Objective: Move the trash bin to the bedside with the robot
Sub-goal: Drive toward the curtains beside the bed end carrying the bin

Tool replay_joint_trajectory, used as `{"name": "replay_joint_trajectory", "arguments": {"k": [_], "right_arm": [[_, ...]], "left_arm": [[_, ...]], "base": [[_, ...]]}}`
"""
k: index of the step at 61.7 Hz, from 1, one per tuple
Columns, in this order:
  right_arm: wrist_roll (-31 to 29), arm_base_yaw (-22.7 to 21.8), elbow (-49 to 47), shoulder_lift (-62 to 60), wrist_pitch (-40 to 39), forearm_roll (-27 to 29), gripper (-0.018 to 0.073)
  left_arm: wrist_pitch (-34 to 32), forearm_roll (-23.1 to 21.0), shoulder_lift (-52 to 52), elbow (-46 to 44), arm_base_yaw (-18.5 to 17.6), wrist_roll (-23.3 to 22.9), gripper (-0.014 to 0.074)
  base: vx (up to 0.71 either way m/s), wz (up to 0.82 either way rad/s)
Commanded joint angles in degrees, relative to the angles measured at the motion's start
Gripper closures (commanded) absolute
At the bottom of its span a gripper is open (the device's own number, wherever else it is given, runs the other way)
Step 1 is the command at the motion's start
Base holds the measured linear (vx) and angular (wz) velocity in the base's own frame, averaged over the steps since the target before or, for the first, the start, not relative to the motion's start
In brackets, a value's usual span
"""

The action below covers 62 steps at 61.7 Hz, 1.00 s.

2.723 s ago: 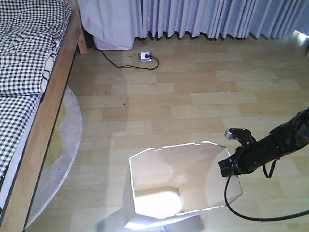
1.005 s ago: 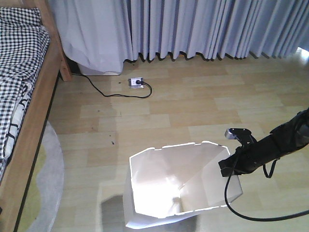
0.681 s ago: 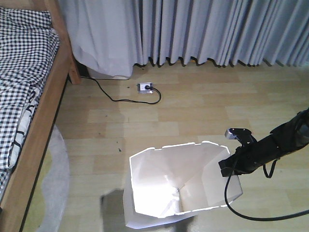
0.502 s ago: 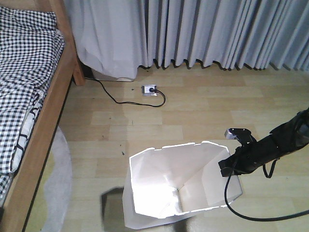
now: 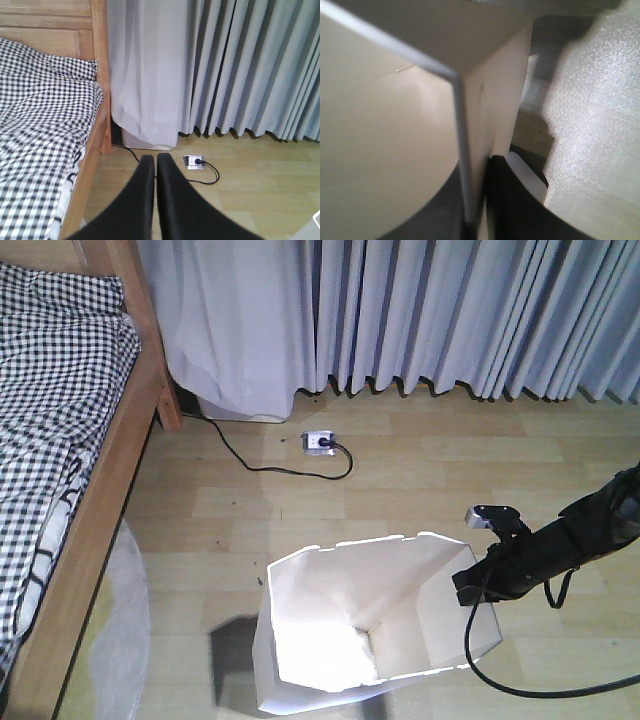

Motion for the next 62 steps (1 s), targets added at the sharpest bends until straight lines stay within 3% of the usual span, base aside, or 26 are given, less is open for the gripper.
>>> {"name": "replay_joint_trajectory", "arguments": {"k": [1,62], "right_arm": [[-0.3,-0.1,-0.6,-4.2,11.5,3.1,0.0564],[-0.3,-0.1,-0.6,-4.2,11.5,3.1,0.0564]], "left_arm": [[-4.0,-0.3,-0.8,1.1,-0.4,-0.3,0.0602],[-4.0,-0.3,-0.8,1.1,-0.4,-0.3,0.0602]], "base": [[0.17,-0.03],[0.17,-0.04]]}}
